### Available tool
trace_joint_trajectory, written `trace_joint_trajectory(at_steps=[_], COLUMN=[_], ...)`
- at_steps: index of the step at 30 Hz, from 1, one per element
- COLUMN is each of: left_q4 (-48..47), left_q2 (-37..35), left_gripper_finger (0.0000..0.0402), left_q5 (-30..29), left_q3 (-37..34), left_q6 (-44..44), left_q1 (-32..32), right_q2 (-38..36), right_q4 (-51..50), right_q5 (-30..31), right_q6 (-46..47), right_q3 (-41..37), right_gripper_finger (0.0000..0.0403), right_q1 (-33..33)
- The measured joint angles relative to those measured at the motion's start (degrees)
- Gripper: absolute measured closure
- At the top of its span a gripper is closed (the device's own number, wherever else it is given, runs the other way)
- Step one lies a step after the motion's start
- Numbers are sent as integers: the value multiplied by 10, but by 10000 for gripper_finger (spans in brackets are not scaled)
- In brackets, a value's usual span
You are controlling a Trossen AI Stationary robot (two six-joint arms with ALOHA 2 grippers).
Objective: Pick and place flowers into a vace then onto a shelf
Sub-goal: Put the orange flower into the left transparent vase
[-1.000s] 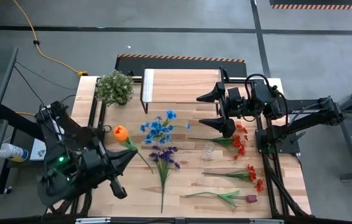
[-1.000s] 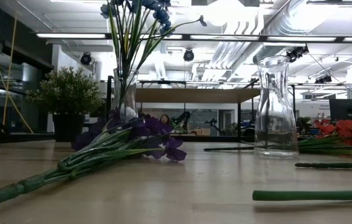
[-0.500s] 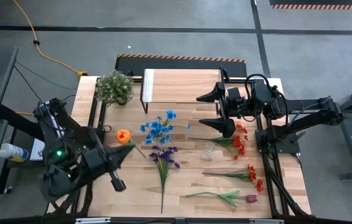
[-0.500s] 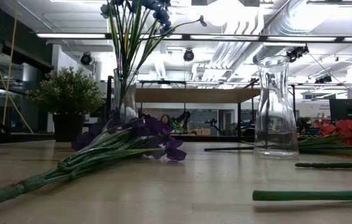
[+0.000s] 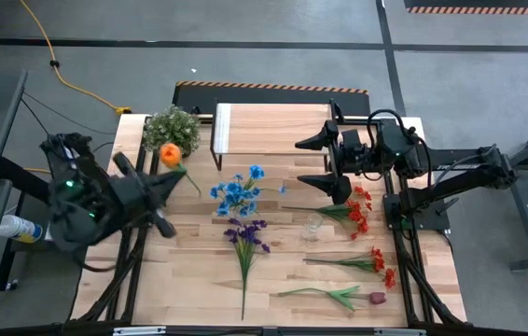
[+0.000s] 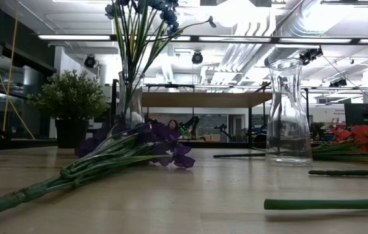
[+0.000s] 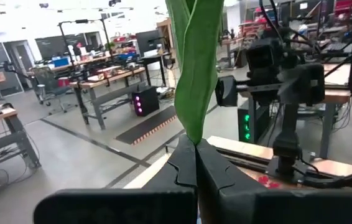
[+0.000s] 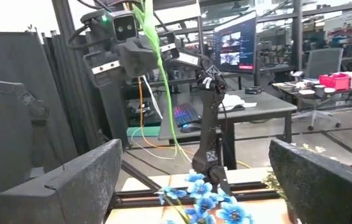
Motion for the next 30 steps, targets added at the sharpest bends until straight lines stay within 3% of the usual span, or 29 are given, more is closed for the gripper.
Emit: trace_joint_trajectory(at_steps=[7,12,17,25,30], left_q4=[-54,-123,-233,-451,-517], left_q2=[-28,-49,-65,-72,-65], left_gripper_finger=[377,377,377,377,377], left_q5=[1,-2,1,1,-1], left_q3=[0,1,1,1,-13], left_q6=[-6,-64,-183,-463,-575], left_q1=[15,35,35,37,80], right_q2=[0,0,0,0,0], right_q4=[0,0,2,9,12], right_q5=[0,0,1,1,1], right_q6=[1,1,2,2,2], right_q3=[0,0,0,0,0], right_gripper_finger=[8,8,8,8,8], right_q1=[-25,-40,-51,-60,-60])
